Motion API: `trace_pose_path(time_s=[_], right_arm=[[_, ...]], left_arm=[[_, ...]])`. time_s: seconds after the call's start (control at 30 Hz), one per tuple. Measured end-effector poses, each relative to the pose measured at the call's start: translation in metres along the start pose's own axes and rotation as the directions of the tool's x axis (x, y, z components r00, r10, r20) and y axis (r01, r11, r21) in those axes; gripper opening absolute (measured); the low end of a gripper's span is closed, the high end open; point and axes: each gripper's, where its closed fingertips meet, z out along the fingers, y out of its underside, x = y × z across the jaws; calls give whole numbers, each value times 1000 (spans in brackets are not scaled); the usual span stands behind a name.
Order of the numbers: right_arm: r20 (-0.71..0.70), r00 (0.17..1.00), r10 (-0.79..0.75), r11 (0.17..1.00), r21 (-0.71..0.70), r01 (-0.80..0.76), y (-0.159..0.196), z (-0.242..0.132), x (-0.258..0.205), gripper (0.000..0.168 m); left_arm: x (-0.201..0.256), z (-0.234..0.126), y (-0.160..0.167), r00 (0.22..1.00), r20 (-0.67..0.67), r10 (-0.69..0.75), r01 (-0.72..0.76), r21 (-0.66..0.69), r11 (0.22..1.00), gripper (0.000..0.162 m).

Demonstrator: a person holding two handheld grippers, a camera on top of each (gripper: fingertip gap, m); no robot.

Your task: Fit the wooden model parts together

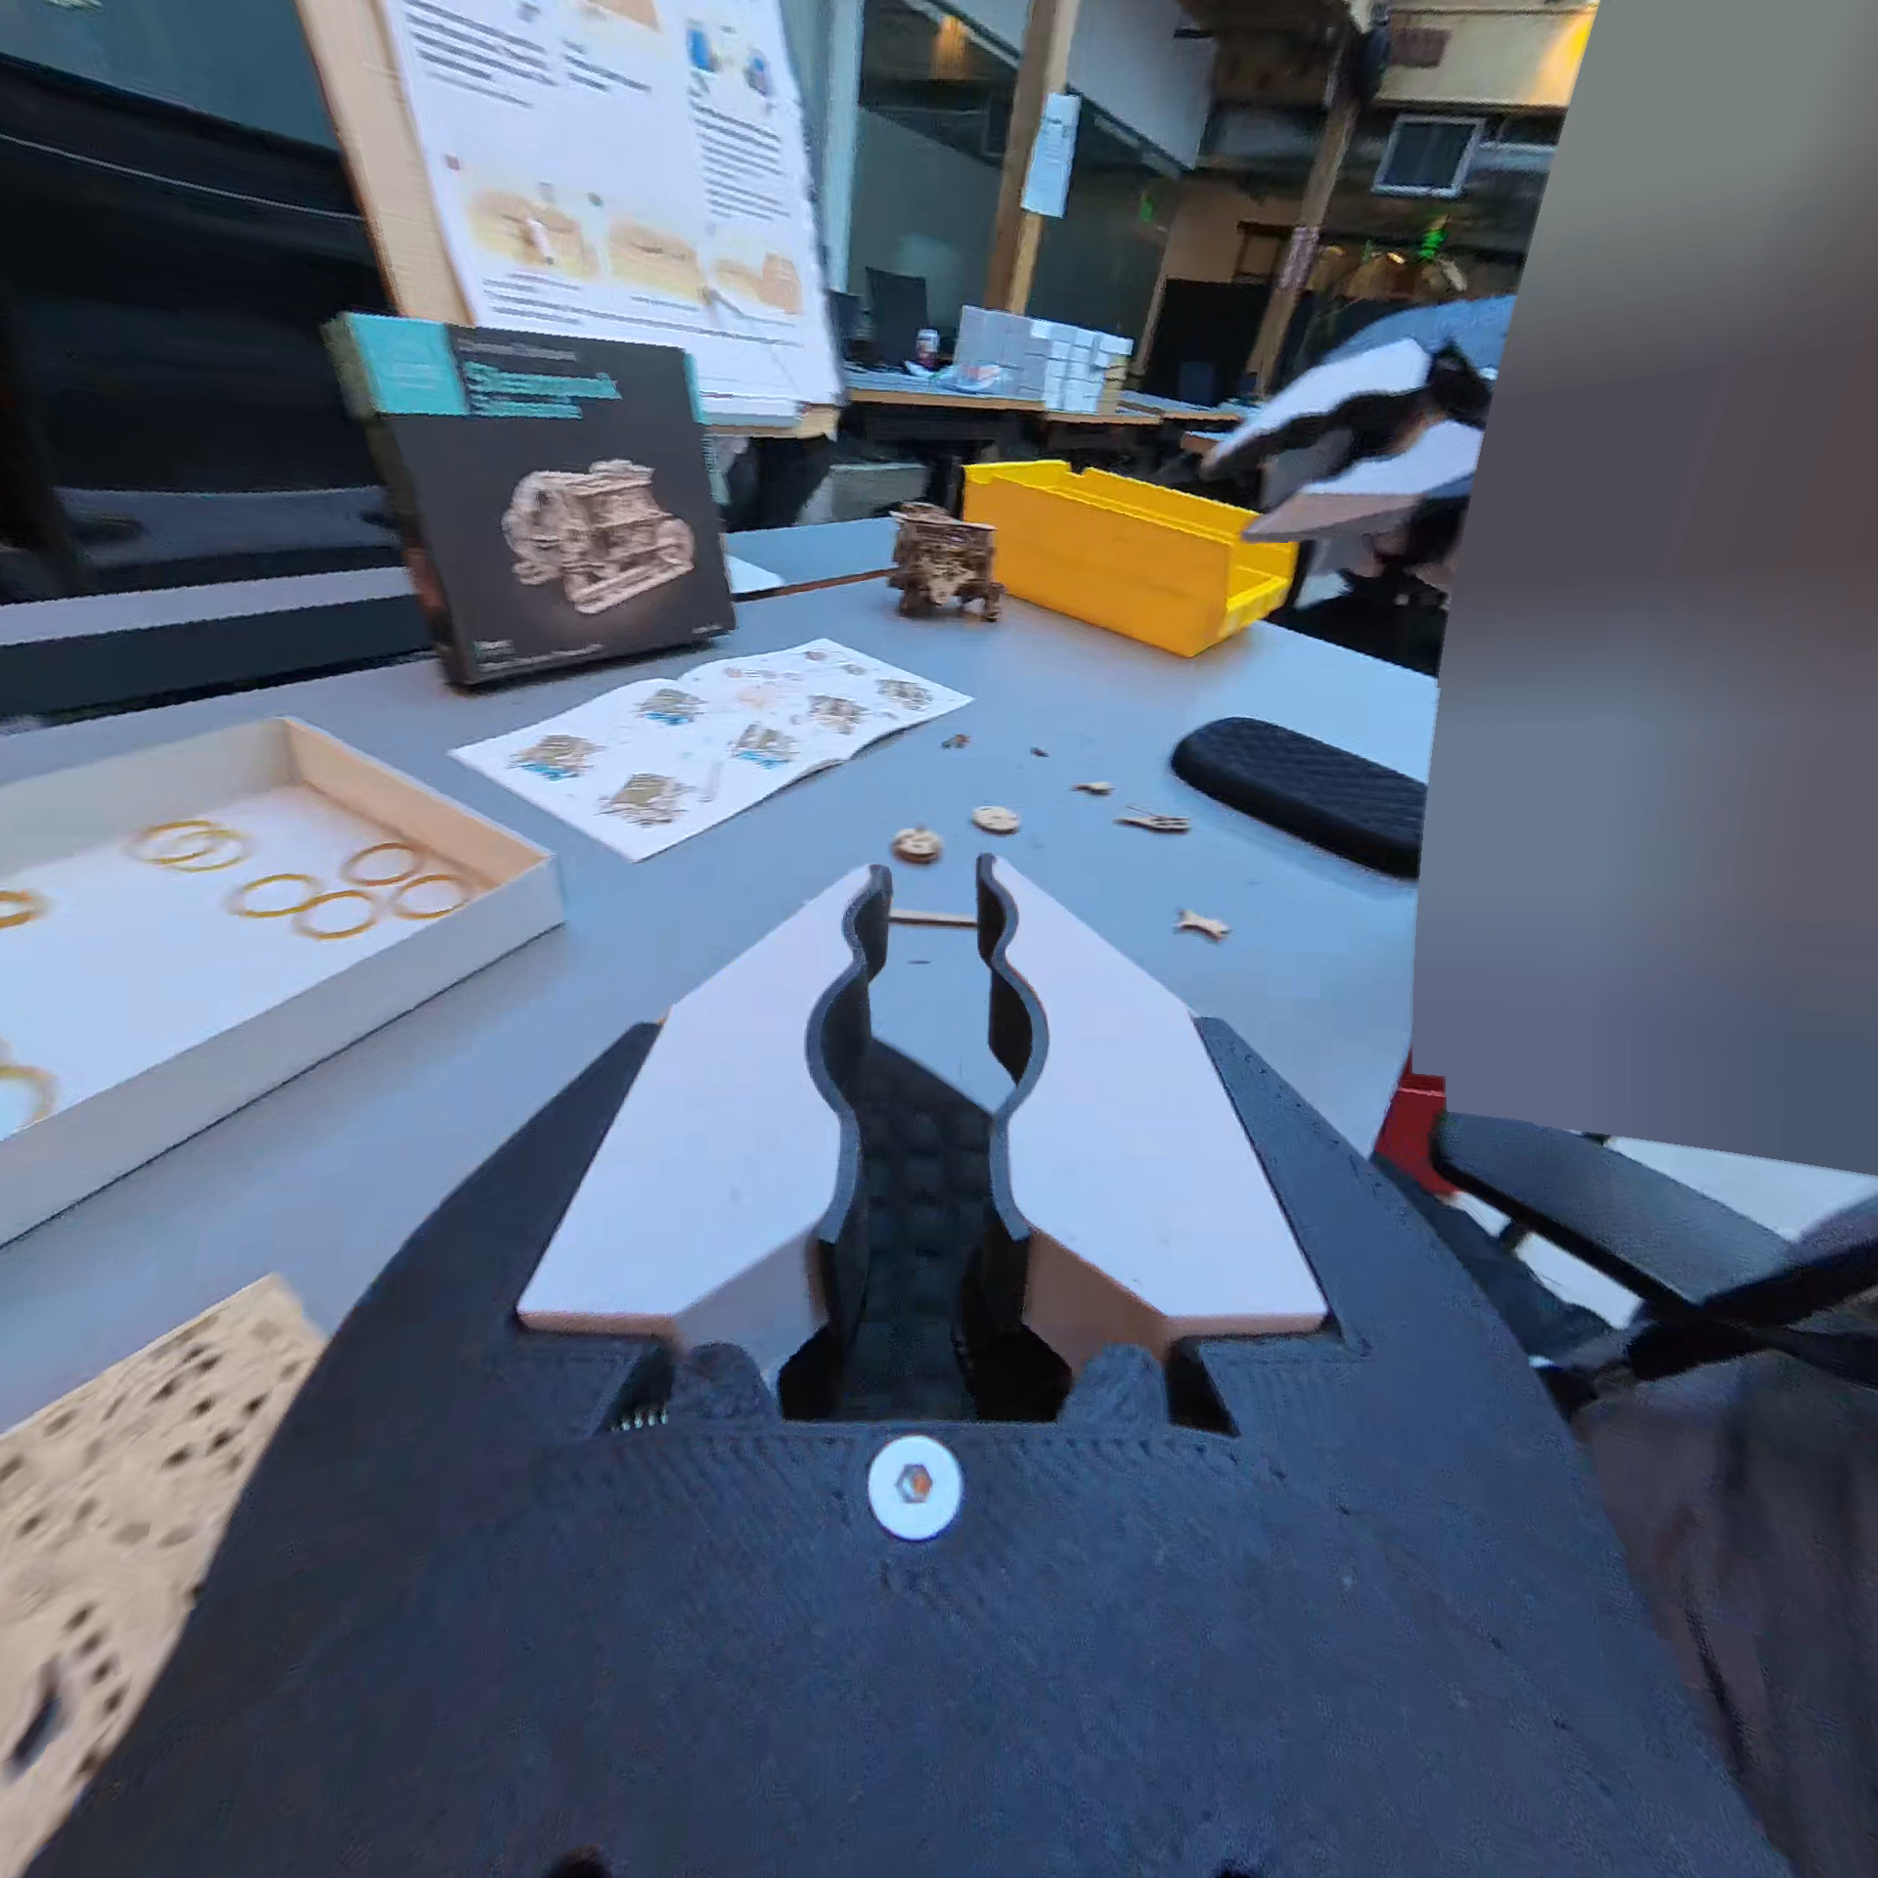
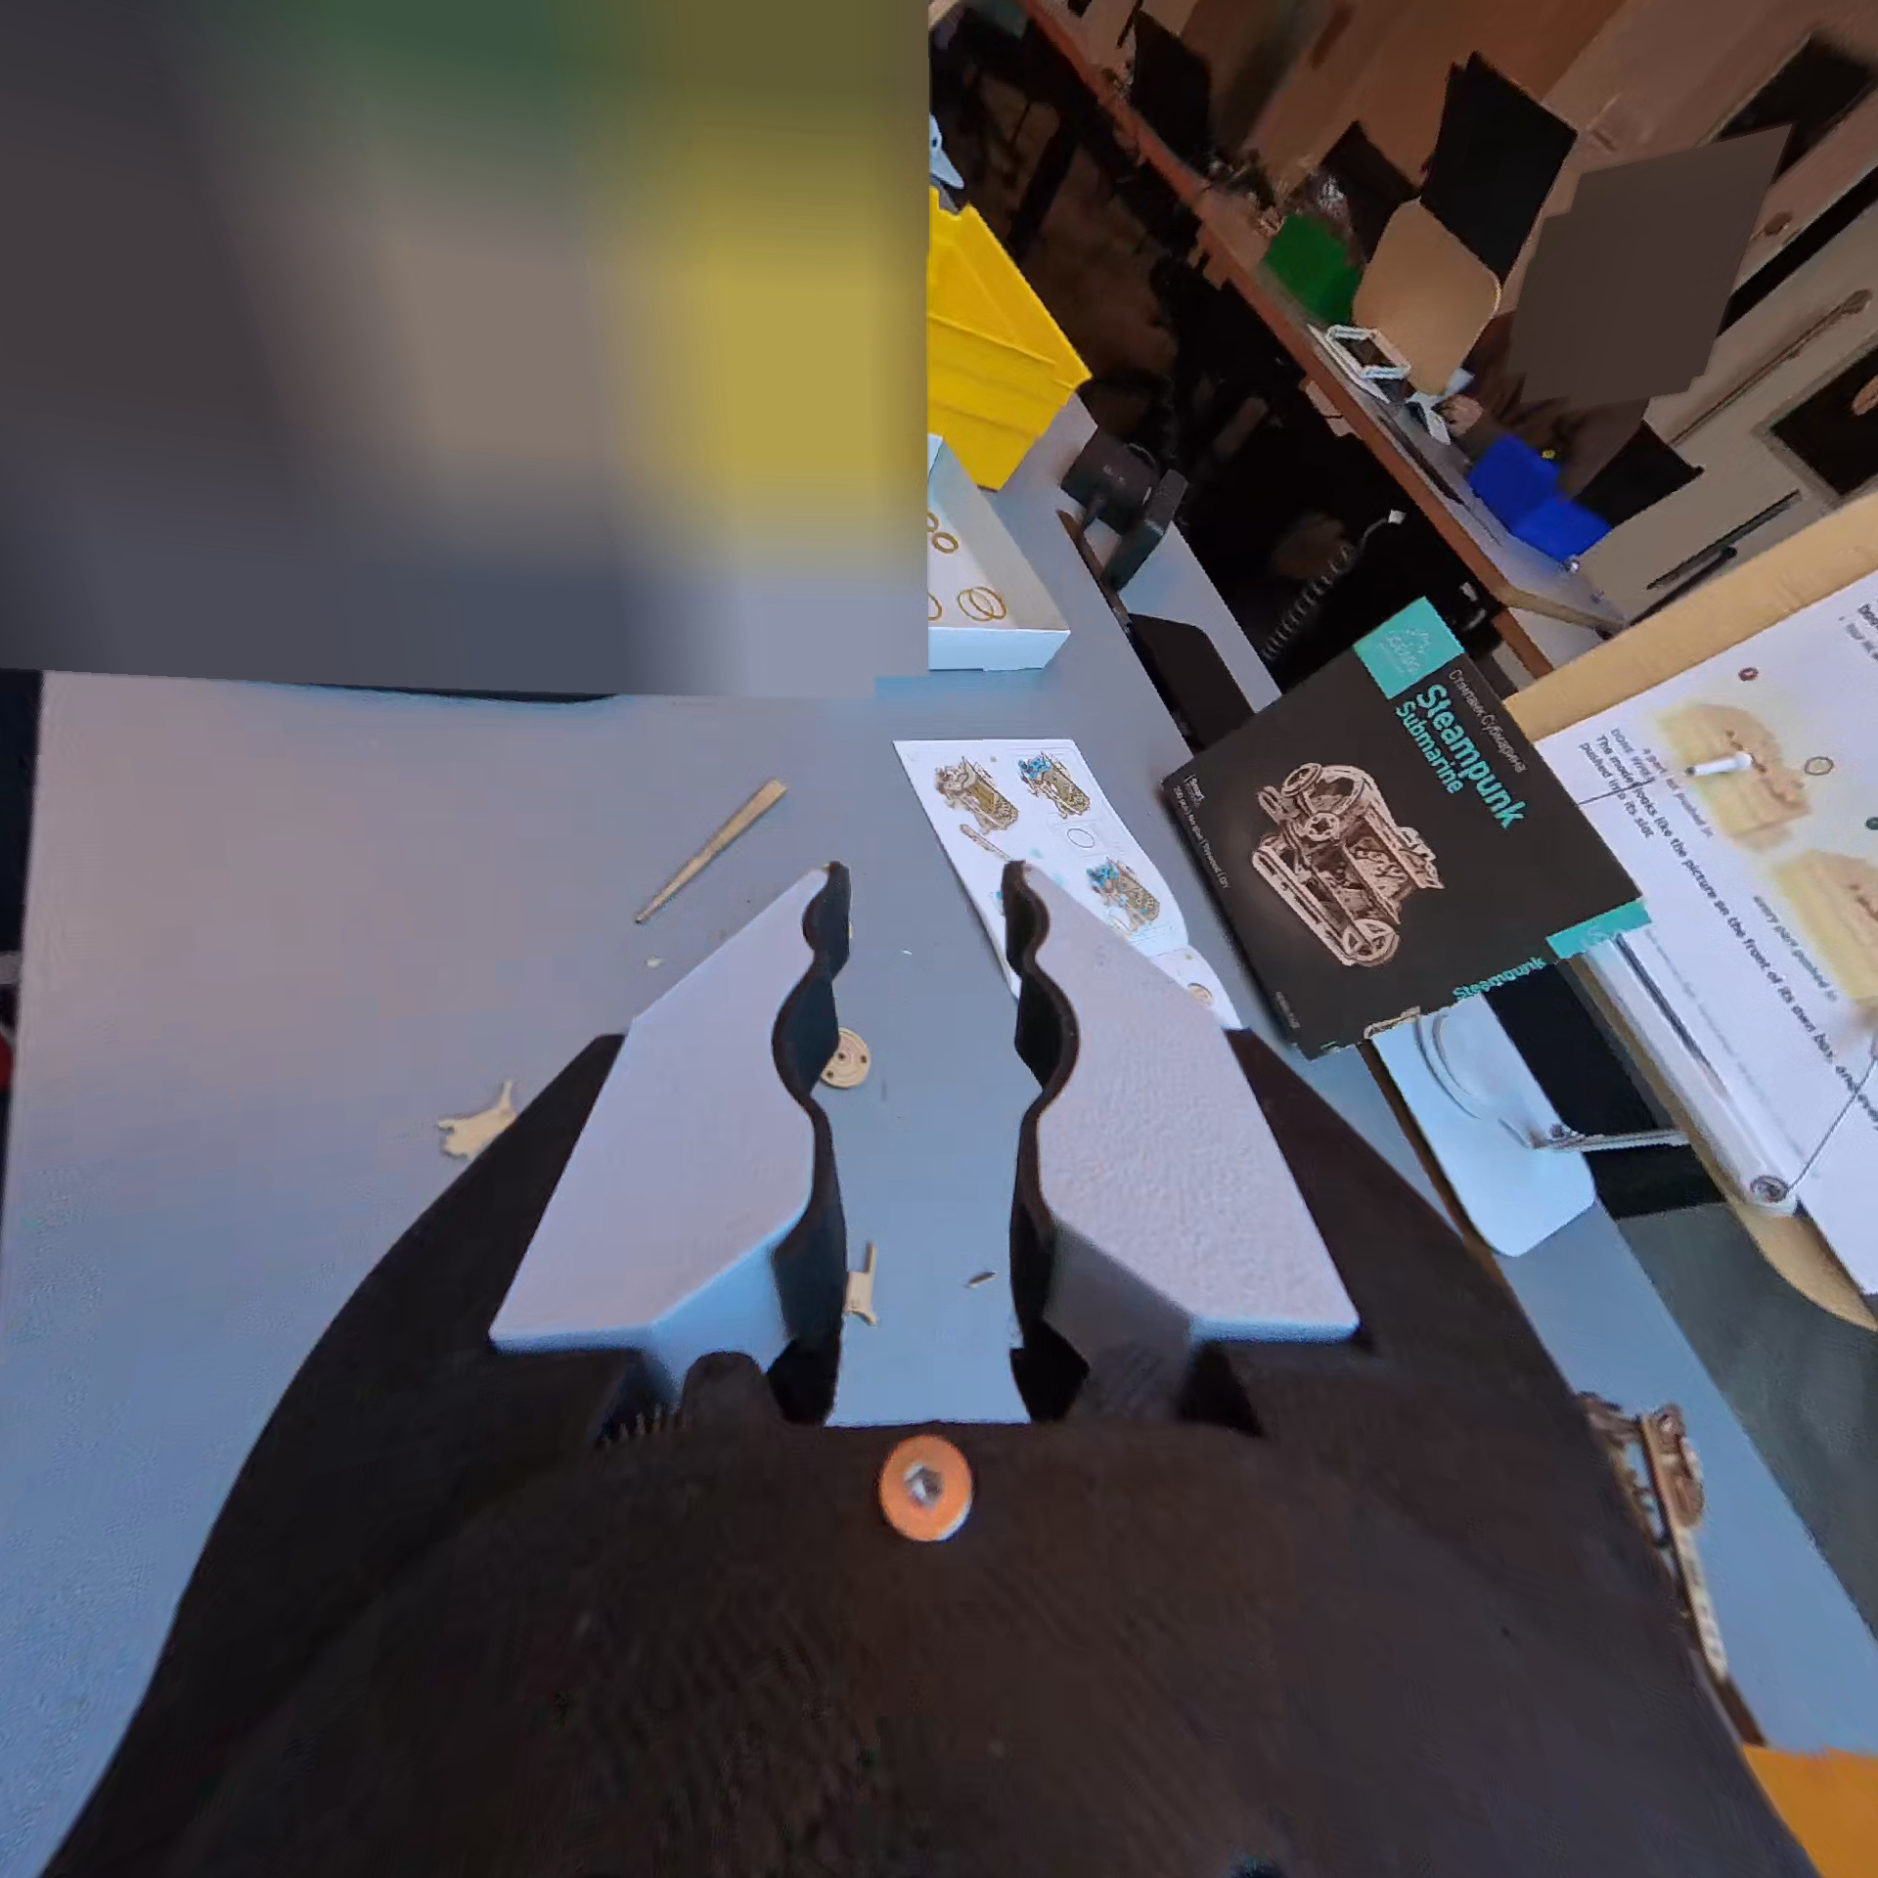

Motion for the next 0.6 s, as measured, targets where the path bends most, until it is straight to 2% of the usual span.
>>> trace_pose_path(time_s=[0.13, 0.23, 0.33, 0.4, 0.43, 0.47, 0.57, 0.6], right_arm=[[134, 985, -109, 993, 68, 100, -5, 10, 33, 29], [232, 970, -67, 989, 142, 35, 1, 20, 61, 29], [300, 954, 22, 980, 182, -80, 17, 21, 76, 27], [317, 948, 19, 966, 239, -100, 27, 20, 81, 26], [347, 937, 31, 961, 247, -123, 35, 21, 79, 25], [366, 929, 45, 961, 237, -140, 46, 24, 77, 24], [461, 879, 122, 963, 161, -218, 80, 32, 61, 24], [470, 871, 144, 967, 119, -224, 94, 36, 55, 24]], left_arm=[[29, 47, -5, 994, -77, 72, -80, -117, 990, 15], [54, 87, 3, 984, -149, 101, -129, -193, 973, 19], [89, 125, 44, 944, -299, 141, -243, -341, 908, 19], [93, 142, 86, 916, -344, 205, -362, -494, 791, 6], [93, 149, 102, 909, -352, 221, -392, -543, 743, 9], [100, 156, 111, 900, -378, 214, -406, -555, 726, 15], [119, 174, 117, 898, -412, 156, -372, -521, 768, 21], [119, 180, 121, 904, -397, 157, -365, -529, 766, 29]])
